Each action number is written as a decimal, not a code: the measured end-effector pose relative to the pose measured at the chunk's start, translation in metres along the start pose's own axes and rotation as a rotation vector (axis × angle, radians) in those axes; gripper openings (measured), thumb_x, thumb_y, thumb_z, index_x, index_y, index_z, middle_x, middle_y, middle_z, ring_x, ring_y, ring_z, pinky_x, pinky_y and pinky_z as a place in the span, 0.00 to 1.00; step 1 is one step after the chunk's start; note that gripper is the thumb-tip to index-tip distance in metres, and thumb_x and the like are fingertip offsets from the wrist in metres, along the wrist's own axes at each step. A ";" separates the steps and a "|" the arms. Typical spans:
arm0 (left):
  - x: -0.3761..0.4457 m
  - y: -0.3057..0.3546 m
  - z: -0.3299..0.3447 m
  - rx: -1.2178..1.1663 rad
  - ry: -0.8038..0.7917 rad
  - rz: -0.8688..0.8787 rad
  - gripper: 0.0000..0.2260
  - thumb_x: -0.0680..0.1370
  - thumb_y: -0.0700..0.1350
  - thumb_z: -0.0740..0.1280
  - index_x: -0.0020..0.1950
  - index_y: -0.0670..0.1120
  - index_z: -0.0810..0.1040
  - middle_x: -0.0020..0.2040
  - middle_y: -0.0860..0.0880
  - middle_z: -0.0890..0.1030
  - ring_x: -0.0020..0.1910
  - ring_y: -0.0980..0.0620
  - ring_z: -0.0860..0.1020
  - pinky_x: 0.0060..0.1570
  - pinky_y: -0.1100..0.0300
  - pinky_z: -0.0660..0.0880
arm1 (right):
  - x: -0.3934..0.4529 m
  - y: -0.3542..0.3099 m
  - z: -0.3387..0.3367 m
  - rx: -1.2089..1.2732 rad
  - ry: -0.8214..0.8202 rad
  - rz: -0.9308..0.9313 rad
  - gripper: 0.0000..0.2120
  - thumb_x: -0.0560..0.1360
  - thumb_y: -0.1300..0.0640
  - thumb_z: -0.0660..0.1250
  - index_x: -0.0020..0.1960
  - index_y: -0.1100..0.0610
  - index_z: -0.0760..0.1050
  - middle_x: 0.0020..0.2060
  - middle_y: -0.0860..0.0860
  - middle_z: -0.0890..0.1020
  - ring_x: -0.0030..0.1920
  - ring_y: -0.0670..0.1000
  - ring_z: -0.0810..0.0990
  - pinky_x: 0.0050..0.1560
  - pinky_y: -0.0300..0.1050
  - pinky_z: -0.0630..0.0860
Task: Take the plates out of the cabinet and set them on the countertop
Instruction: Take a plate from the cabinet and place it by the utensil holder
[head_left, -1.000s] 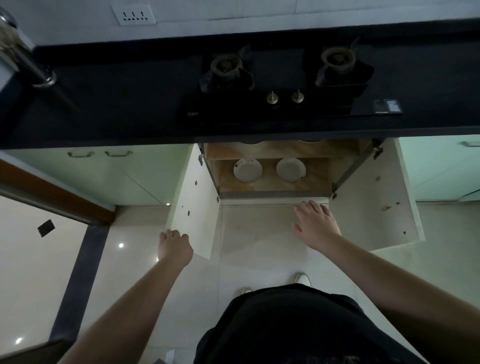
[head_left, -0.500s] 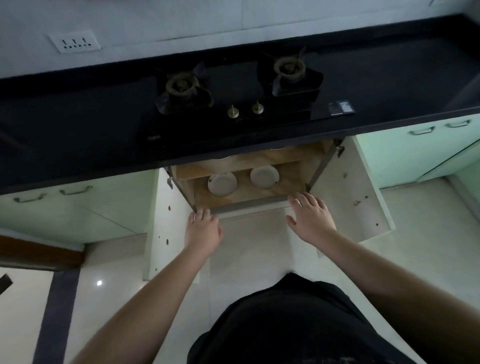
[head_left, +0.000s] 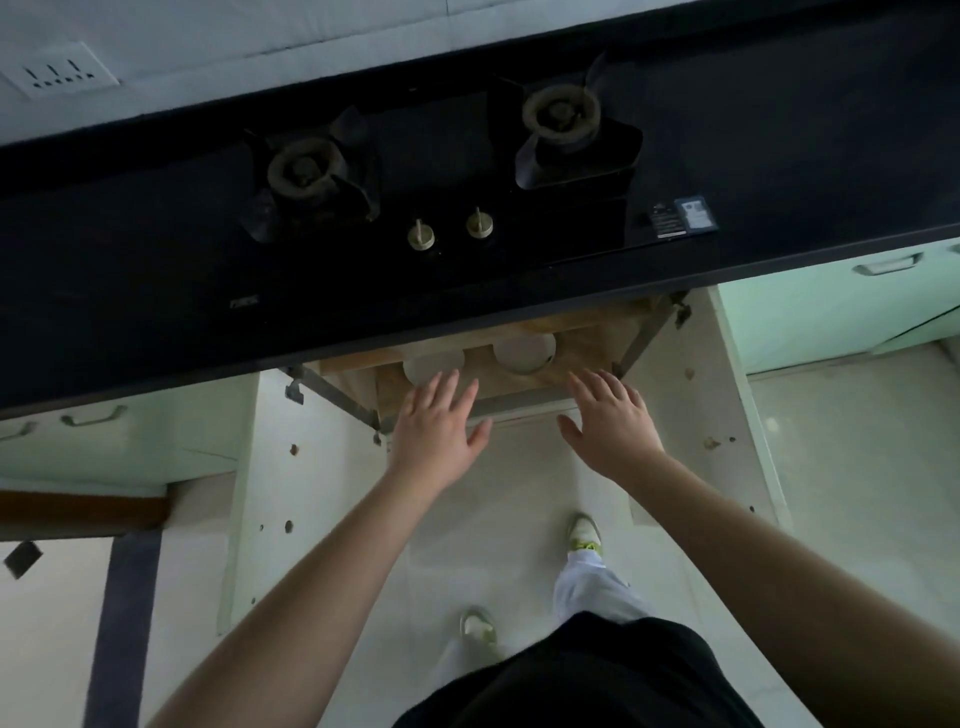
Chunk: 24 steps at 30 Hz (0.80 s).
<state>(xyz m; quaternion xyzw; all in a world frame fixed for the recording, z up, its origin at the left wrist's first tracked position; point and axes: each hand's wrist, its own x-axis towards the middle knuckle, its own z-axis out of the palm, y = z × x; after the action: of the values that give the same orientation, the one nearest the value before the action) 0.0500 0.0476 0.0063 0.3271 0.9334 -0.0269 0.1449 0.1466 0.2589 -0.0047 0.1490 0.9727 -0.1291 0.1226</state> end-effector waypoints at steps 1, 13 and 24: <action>0.008 -0.001 0.002 0.000 -0.001 -0.007 0.29 0.82 0.63 0.46 0.80 0.50 0.53 0.81 0.46 0.54 0.79 0.45 0.51 0.77 0.47 0.51 | 0.010 0.004 0.002 0.007 0.003 0.000 0.31 0.80 0.41 0.54 0.78 0.52 0.52 0.77 0.52 0.60 0.77 0.55 0.54 0.76 0.54 0.51; 0.127 -0.008 0.095 0.018 0.052 0.064 0.31 0.81 0.63 0.46 0.80 0.49 0.56 0.80 0.46 0.56 0.79 0.46 0.53 0.77 0.46 0.51 | 0.122 0.030 0.096 0.052 0.151 0.055 0.30 0.79 0.44 0.54 0.76 0.56 0.58 0.74 0.55 0.65 0.75 0.57 0.58 0.74 0.55 0.57; 0.242 -0.023 0.183 -0.054 0.290 0.064 0.24 0.82 0.55 0.57 0.77 0.52 0.64 0.78 0.44 0.62 0.76 0.42 0.60 0.74 0.45 0.55 | 0.231 0.051 0.176 0.188 0.363 0.108 0.32 0.78 0.43 0.55 0.78 0.56 0.54 0.75 0.58 0.63 0.74 0.59 0.59 0.72 0.58 0.60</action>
<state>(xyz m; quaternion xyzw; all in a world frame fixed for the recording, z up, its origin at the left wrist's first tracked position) -0.0976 0.1488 -0.2392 0.3531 0.9340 0.0506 0.0182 -0.0157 0.3156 -0.2442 0.2323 0.9531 -0.1835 -0.0624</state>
